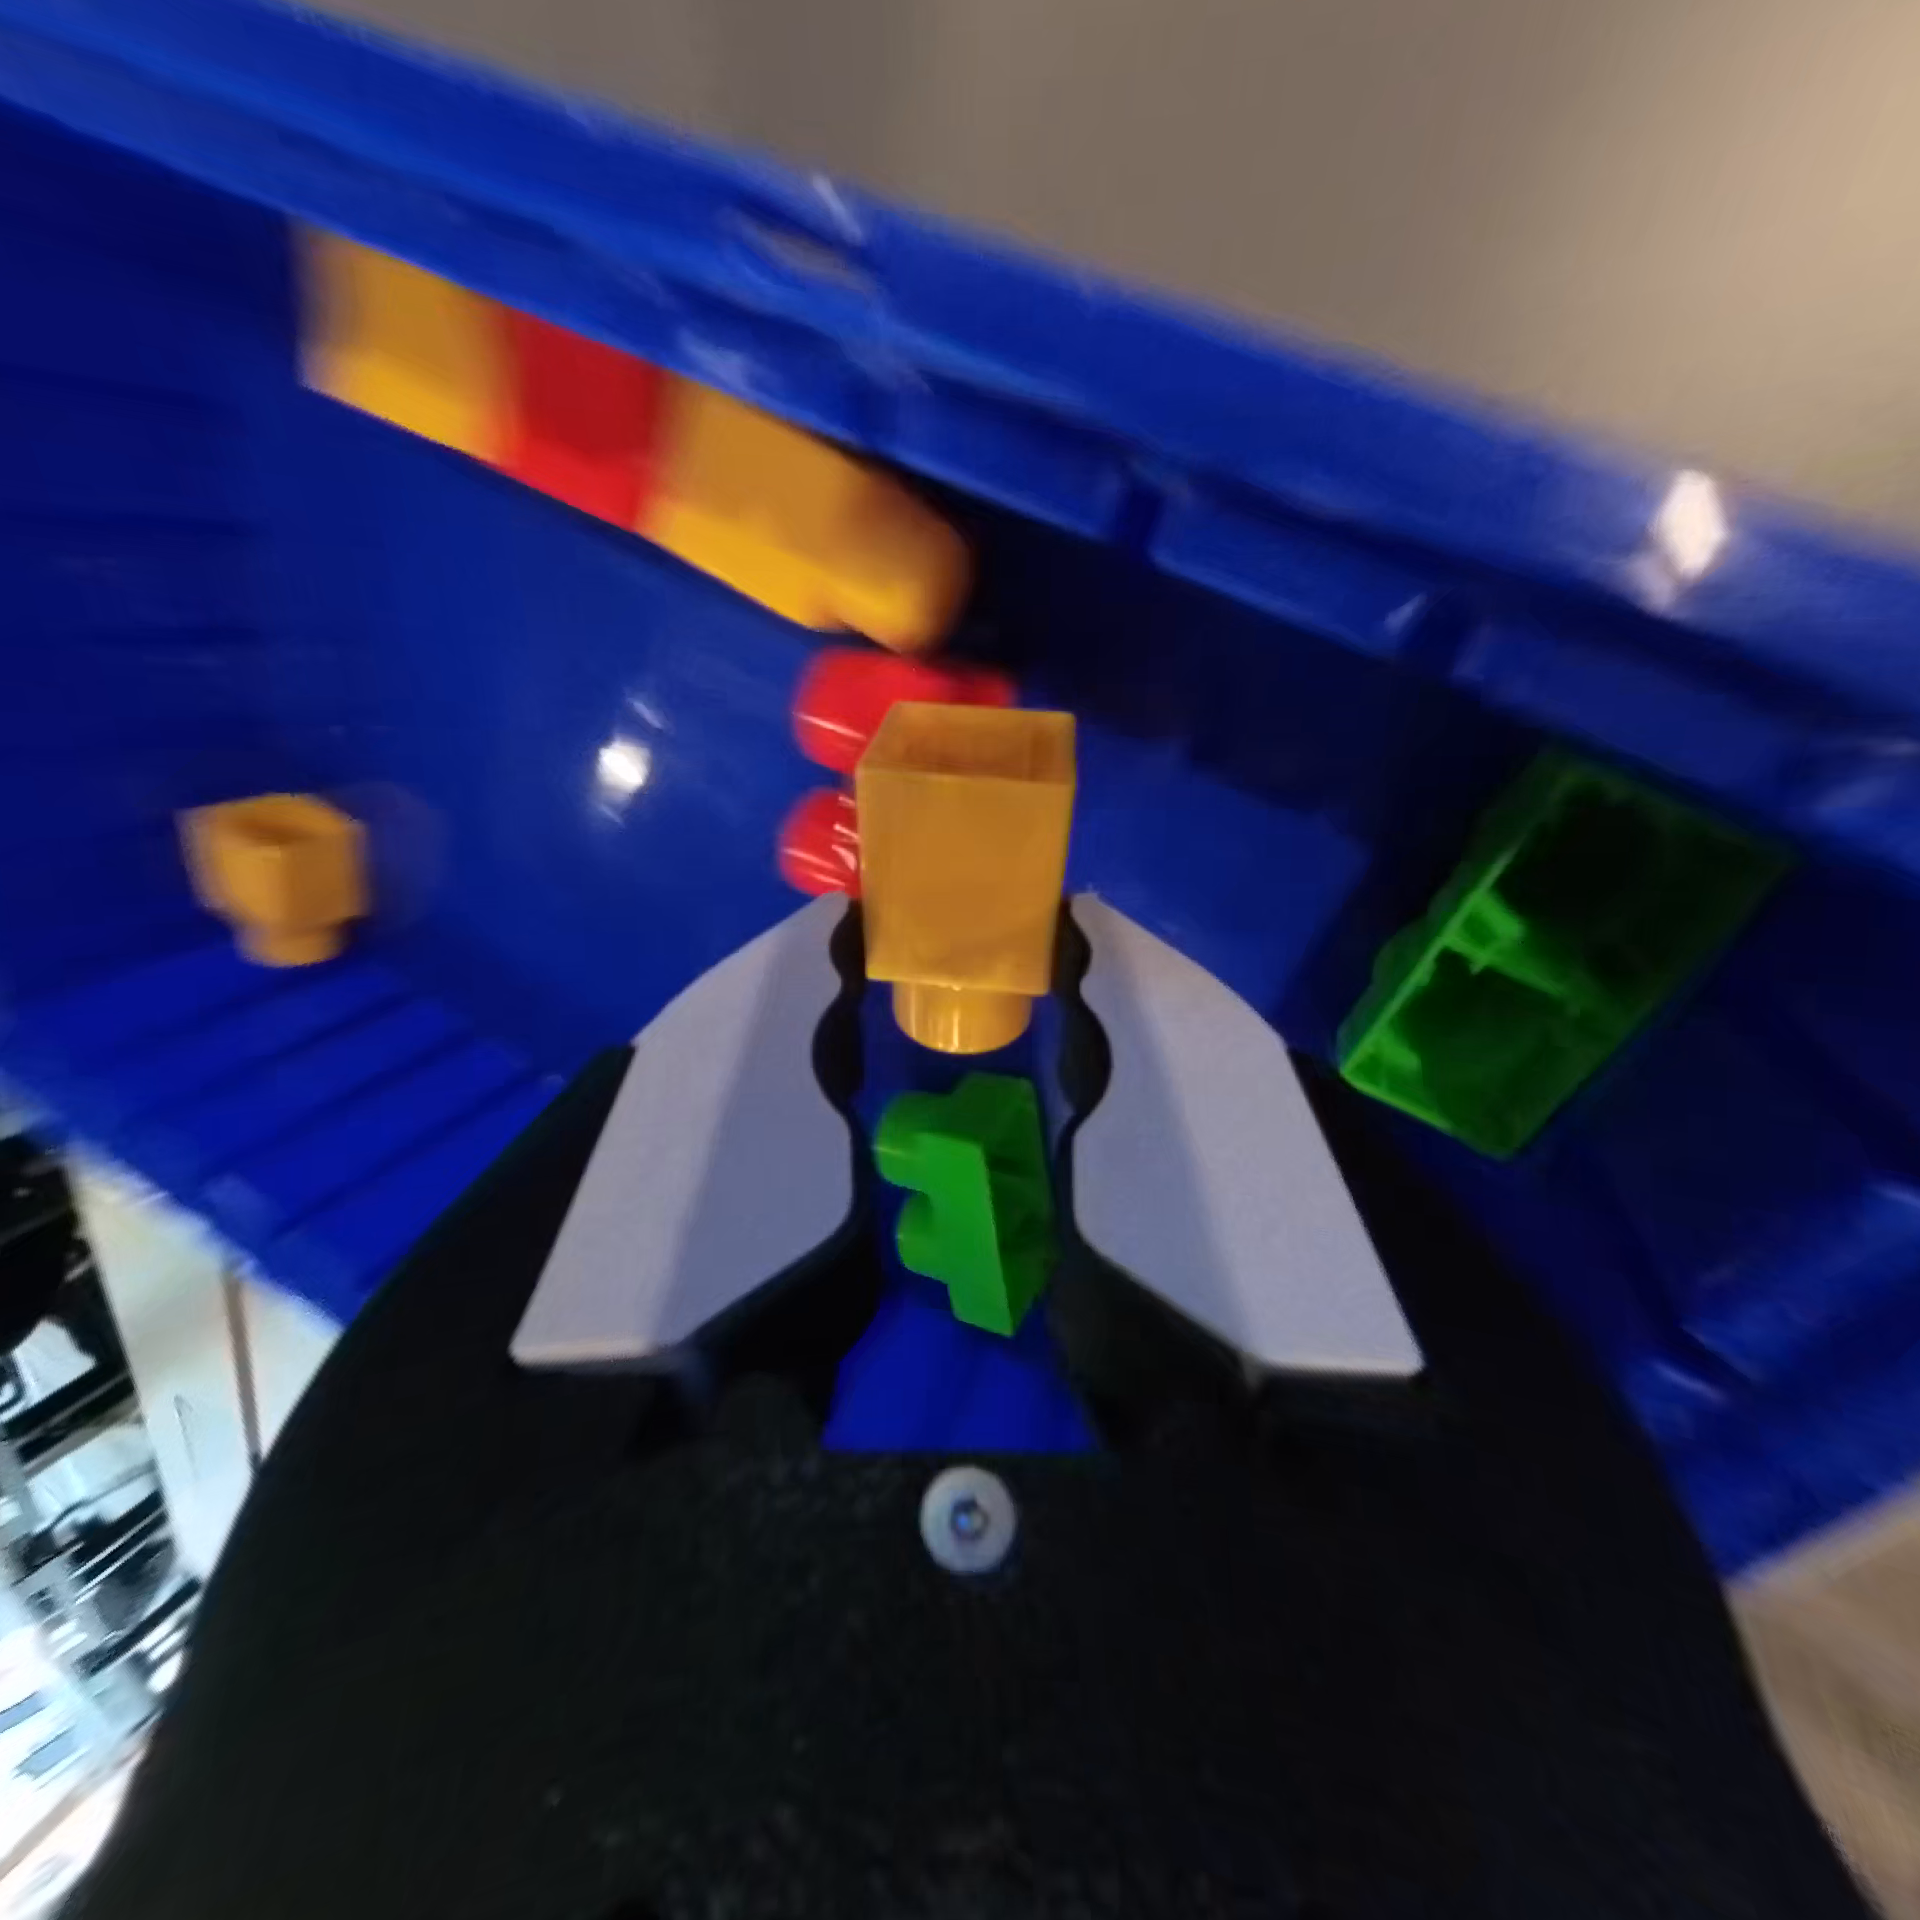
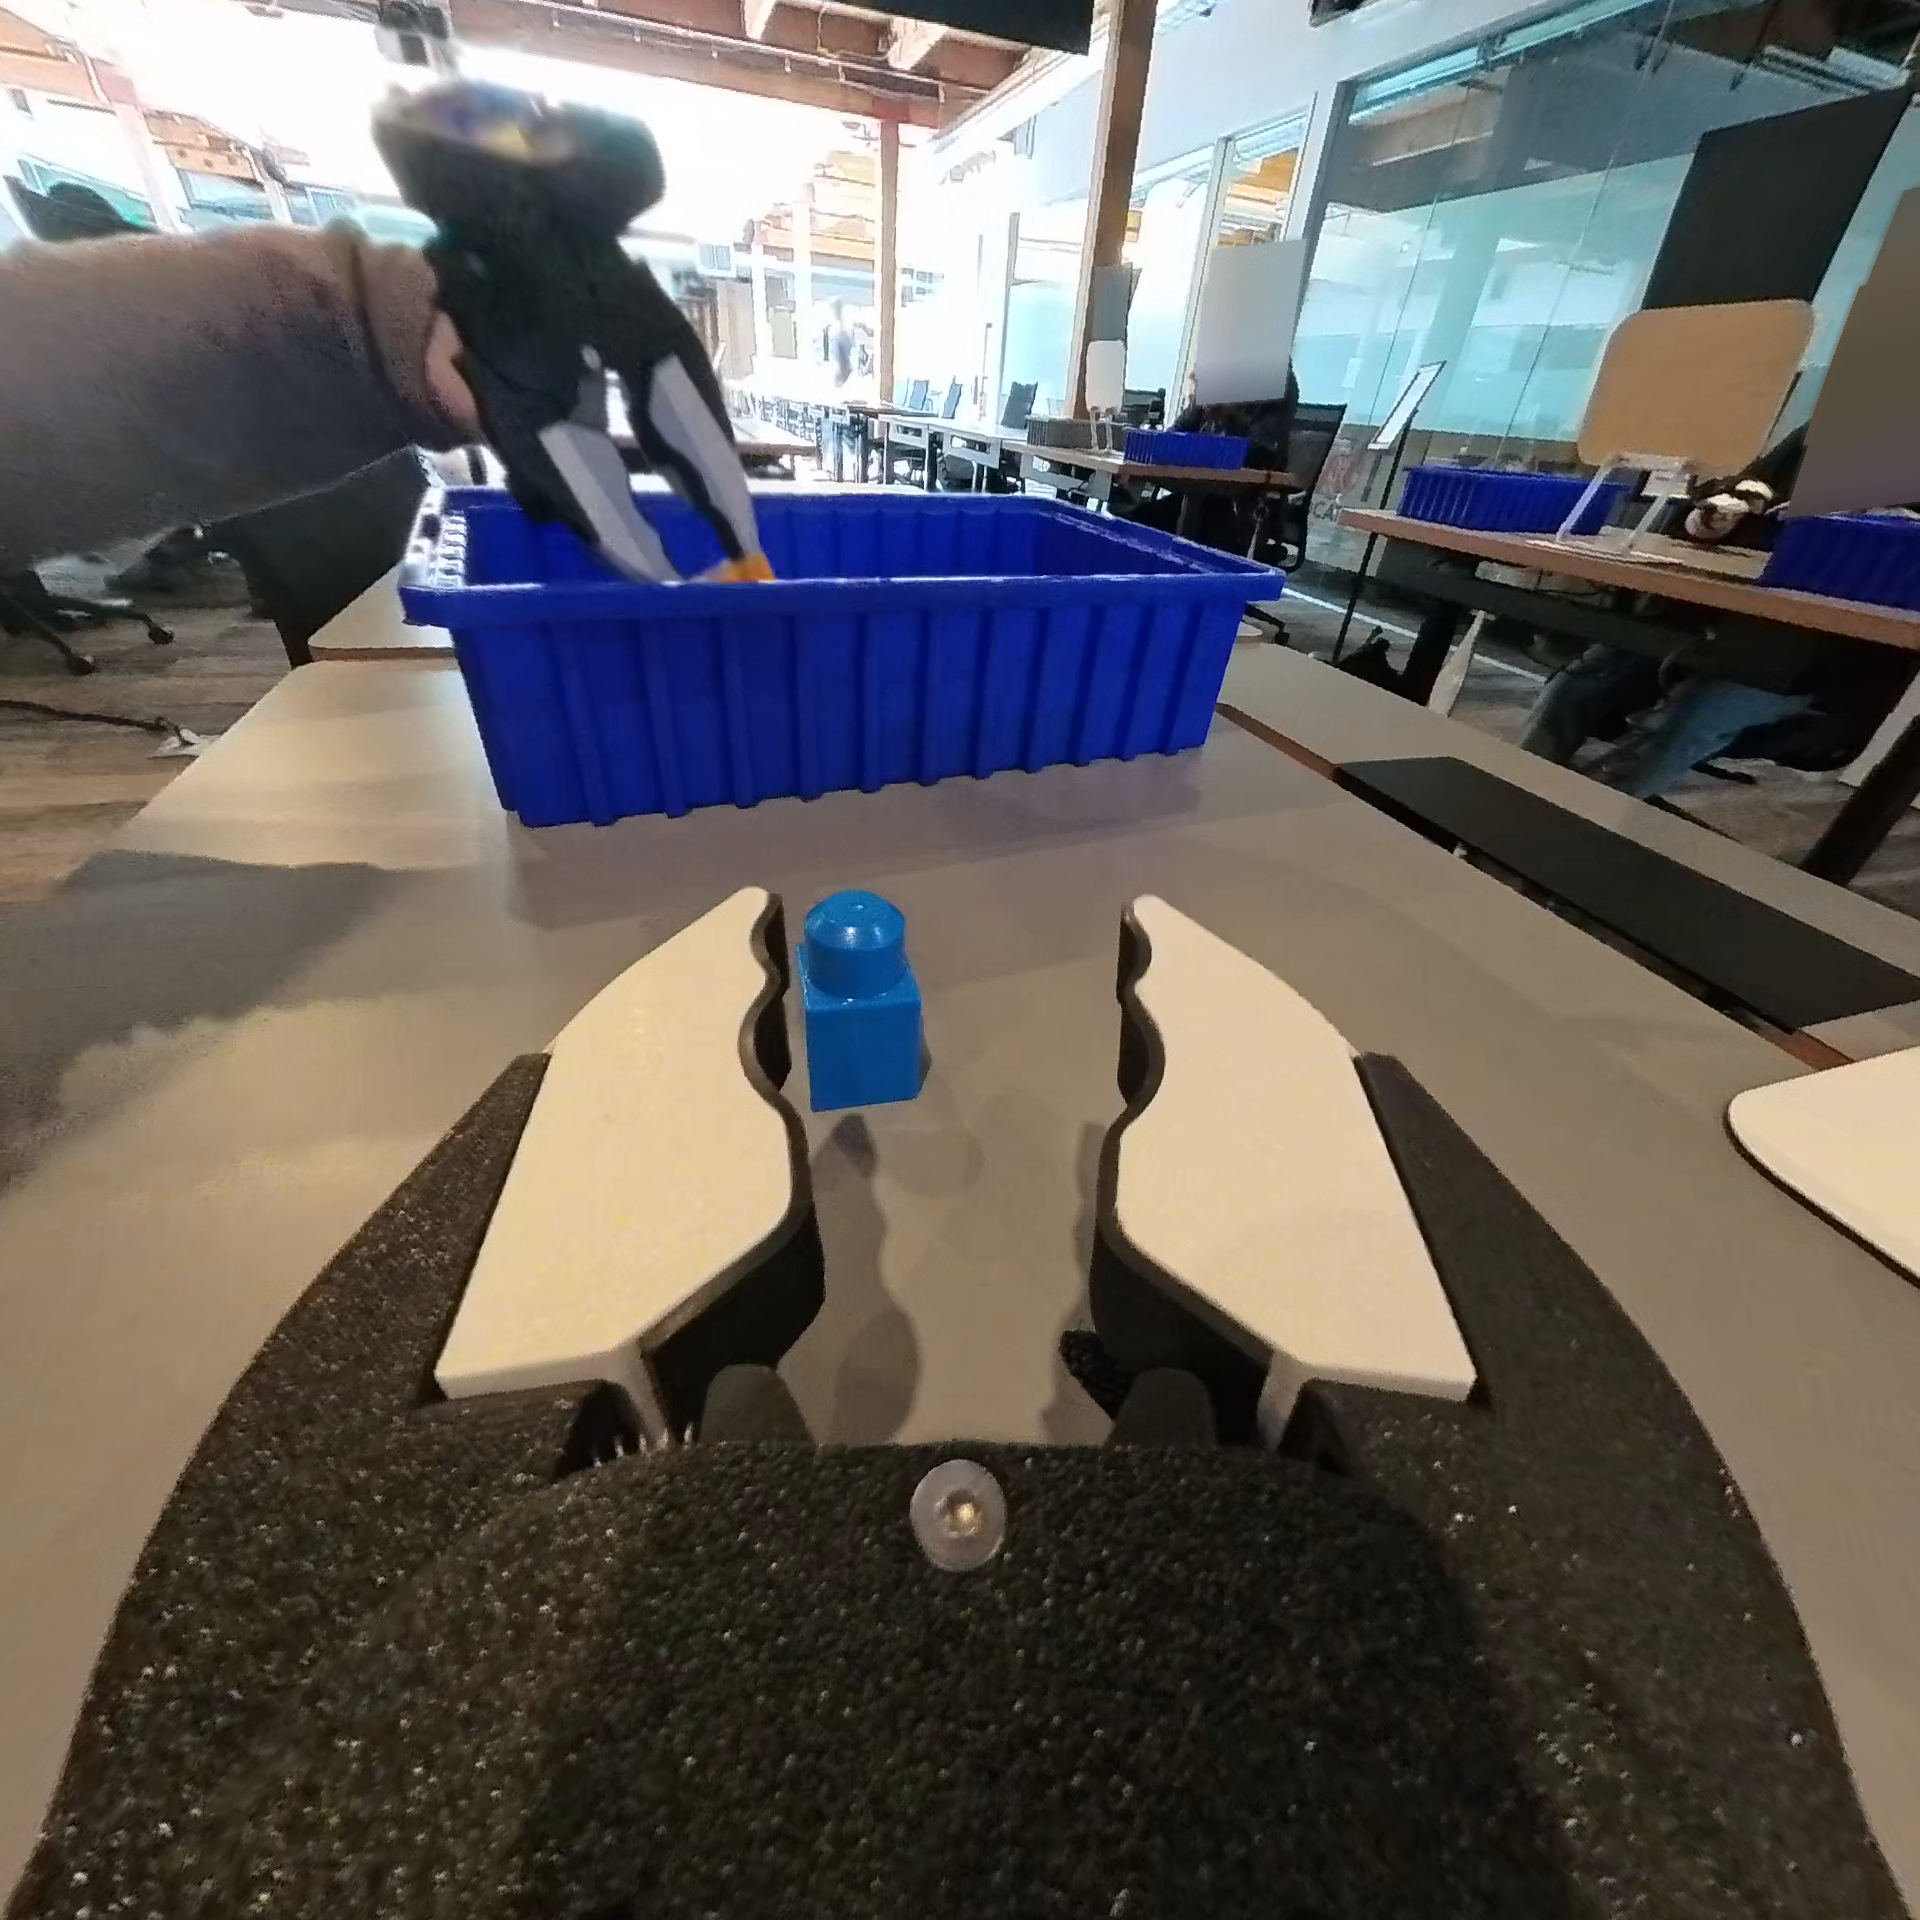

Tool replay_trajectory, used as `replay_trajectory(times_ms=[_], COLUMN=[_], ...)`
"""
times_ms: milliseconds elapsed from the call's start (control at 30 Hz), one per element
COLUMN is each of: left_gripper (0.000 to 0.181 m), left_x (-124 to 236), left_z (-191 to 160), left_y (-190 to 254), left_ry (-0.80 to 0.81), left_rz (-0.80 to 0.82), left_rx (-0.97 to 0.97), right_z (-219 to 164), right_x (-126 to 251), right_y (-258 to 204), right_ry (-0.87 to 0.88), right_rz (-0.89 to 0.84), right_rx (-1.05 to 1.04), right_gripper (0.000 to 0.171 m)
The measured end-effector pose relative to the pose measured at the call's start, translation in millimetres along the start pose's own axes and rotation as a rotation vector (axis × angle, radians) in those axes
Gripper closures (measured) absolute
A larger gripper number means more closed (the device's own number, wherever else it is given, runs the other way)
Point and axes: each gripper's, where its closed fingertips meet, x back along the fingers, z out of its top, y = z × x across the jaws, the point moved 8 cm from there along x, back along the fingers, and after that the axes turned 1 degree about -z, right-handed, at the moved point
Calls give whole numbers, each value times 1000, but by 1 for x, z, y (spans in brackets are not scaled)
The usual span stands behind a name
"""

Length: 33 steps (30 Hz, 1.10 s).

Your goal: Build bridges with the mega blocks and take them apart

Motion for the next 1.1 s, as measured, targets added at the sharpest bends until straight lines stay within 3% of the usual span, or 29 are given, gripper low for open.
replay_trajectory(times_ms=[200,333,467,567,667,800,933,1033,1100], left_gripper=[147,147,147,147,147,147,147,146,135], left_x=[86,110,95,68,37,26,23,21,20], left_z=[40,84,125,157,183,202,211,213,212], left_y=[18,54,88,109,127,138,144,144,142], left_ry=[548,731,652,514,494,554,573,627,649], left_rz=[253,329,620,811,766,724,717,719,625], left_rx=[103,57,-155,-317,-406,-429,-455,-367,-252], right_z=[14,31,47,44,41,32,33,37,41], right_x=[-4,-9,-12,-16,-18,-17,-15,-11,-4], right_y=[-6,-23,-40,-38,-37,-29,-30,-29,-27], right_ry=[98,161,171,82,49,-7,-34,-52,-47], right_rz=[24,100,191,89,109,77,114,62,-7], right_rx=[-54,-99,-225,-267,-312,-352,-336,-211,-85], right_gripper=[111,111,110,106,106,111,135,136,137])
